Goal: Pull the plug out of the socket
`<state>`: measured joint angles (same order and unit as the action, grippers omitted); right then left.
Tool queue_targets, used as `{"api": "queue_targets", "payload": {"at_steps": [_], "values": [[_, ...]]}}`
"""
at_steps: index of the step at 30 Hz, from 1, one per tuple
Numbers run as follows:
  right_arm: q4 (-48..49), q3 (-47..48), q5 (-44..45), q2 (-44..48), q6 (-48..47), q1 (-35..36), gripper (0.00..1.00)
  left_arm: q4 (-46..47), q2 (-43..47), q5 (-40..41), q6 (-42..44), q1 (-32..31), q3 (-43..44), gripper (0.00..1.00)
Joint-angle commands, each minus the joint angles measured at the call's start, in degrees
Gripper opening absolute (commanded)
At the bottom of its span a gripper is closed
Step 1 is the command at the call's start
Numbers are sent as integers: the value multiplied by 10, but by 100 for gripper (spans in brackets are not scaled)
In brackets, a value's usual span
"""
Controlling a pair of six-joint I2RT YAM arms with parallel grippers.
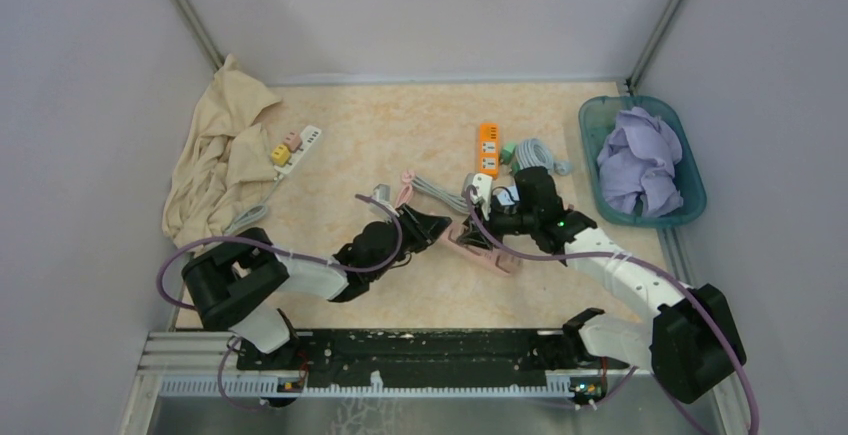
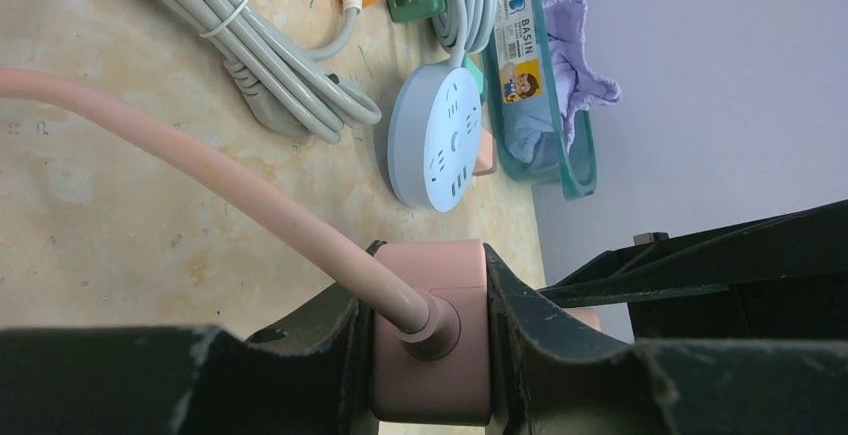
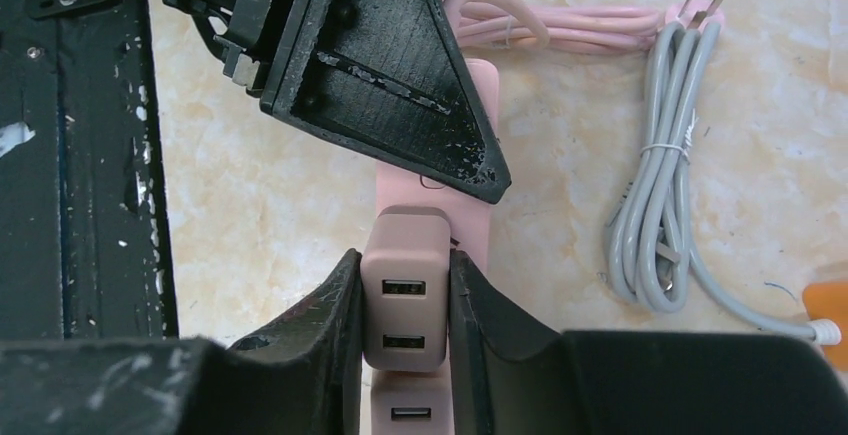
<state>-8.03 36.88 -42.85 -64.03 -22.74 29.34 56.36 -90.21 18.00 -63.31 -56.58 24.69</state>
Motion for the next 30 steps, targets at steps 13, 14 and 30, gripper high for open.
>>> {"api": "queue_targets", "payload": {"at_steps": [13, 14, 30], "values": [[28, 35, -19, -25, 43, 49, 2, -101, 3, 38, 0, -8, 29, 0], [32, 36, -16, -24, 52, 40, 1, -96, 3, 39, -2, -8, 24, 0], [-64, 36, -88, -12, -80, 29, 0, -80, 34, 66, 4, -7, -18, 0]]}}
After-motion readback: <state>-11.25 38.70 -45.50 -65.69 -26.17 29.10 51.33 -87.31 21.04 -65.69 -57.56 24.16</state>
